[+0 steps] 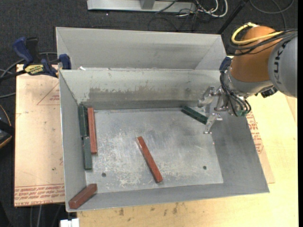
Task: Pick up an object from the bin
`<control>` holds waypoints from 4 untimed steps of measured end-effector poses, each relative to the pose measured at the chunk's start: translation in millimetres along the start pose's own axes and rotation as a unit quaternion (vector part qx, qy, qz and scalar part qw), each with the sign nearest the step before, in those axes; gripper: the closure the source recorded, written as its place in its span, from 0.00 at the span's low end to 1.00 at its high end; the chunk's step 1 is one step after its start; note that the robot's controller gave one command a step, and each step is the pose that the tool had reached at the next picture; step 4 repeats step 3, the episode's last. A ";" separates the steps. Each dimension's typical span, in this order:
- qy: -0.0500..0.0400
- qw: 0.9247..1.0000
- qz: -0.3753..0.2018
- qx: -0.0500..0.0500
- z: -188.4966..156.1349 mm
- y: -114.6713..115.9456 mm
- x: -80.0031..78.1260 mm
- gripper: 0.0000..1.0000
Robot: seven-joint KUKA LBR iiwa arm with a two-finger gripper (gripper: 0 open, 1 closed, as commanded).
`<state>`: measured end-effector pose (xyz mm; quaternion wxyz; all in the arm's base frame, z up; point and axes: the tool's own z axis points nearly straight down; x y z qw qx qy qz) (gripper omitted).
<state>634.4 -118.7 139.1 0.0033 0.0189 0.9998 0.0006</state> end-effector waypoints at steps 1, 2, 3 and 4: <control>-0.004 0.996 0.094 0.001 62.7 -17.2 -6.7 1.00; -0.004 0.996 0.094 0.001 62.7 -17.2 -6.8 1.00; 0.001 0.996 0.090 0.001 -141.1 -14.5 -6.4 1.00; 0.001 0.996 0.090 0.001 -141.1 -14.5 -6.4 1.00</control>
Offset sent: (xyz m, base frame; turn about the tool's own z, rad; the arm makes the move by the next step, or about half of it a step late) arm 0.0000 0.0000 0.0000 0.0000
